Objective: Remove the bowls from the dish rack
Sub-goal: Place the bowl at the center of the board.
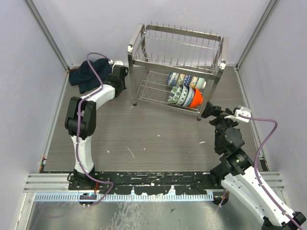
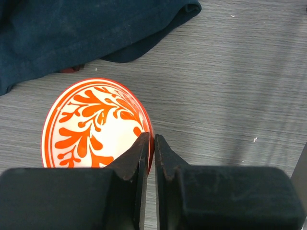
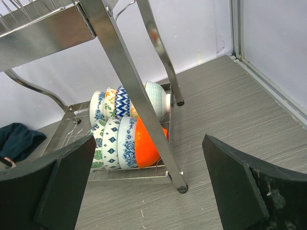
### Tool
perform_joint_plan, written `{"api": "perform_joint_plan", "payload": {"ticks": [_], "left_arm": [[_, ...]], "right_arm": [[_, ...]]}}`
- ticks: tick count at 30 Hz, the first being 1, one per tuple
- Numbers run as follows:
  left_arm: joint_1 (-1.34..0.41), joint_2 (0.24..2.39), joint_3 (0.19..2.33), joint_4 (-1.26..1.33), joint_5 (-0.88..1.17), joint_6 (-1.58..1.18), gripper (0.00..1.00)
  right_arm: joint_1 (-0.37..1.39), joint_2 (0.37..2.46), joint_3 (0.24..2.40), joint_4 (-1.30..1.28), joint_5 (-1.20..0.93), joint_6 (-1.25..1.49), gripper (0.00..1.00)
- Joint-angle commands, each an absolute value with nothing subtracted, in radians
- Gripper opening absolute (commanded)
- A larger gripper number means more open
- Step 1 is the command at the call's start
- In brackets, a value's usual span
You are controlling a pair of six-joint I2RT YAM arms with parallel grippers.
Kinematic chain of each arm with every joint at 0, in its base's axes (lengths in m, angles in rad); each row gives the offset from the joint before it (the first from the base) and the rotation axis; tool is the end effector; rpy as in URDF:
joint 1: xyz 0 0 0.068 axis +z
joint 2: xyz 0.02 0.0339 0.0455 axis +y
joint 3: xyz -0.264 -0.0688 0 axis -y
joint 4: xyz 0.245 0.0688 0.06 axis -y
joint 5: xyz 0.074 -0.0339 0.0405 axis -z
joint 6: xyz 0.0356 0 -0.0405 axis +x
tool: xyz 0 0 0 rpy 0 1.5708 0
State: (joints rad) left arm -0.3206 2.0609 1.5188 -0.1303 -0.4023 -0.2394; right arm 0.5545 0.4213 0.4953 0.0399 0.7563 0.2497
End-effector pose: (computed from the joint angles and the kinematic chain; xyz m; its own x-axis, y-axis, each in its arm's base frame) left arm 0.4491 -0.1345 0.2049 -0.5741 -0.0393 -0.8178 -0.1409 0.9887 0.0514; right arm 0.1134 0.0415 0.3108 0.1422 0.2995 -0.9434 0.1667 0.9323 0.3211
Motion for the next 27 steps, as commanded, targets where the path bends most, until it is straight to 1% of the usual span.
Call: {"api": "perform_joint_plan", "payload": {"ticks": [1, 4, 9, 13, 15, 18, 23, 27], "left_arm": [[-0.316, 2.064, 1.548, -0.117, -0.422, -0.232, 0.2], [-0.317, 2.055, 1.531, -0.108, -0.417, -0.238, 0.23], [-0.319, 2.047, 1.514, -0.1, -0.414, -0.247, 0.36], [-0.321, 2.035, 1.5, -0.095, -0.414, -0.254, 0.42], [-0.322, 2.025, 1.491, -0.091, -0.415, -0.256, 0.48], [-0.322, 2.001, 1.473, -0.083, -0.414, -0.264, 0.55], [-0.327, 1.929, 1.425, -0.071, -0.408, -0.281, 0.62], [-0.338, 1.817, 1.347, -0.037, -0.428, -0.298, 0.67]], "right_arm": [[0.558, 0.429, 0.502, 0.087, 0.759, 0.252, 1.0], [0.558, 0.431, 0.5, 0.087, 0.758, 0.253, 1.0], [0.558, 0.427, 0.501, 0.082, 0.756, 0.255, 1.0], [0.558, 0.419, 0.502, 0.077, 0.755, 0.256, 1.0], [0.558, 0.418, 0.501, 0.076, 0.753, 0.258, 1.0], [0.558, 0.419, 0.503, 0.075, 0.752, 0.258, 1.0], [0.558, 0.417, 0.503, 0.072, 0.751, 0.26, 1.0], [0.558, 0.417, 0.503, 0.072, 0.749, 0.26, 1.0]]}}
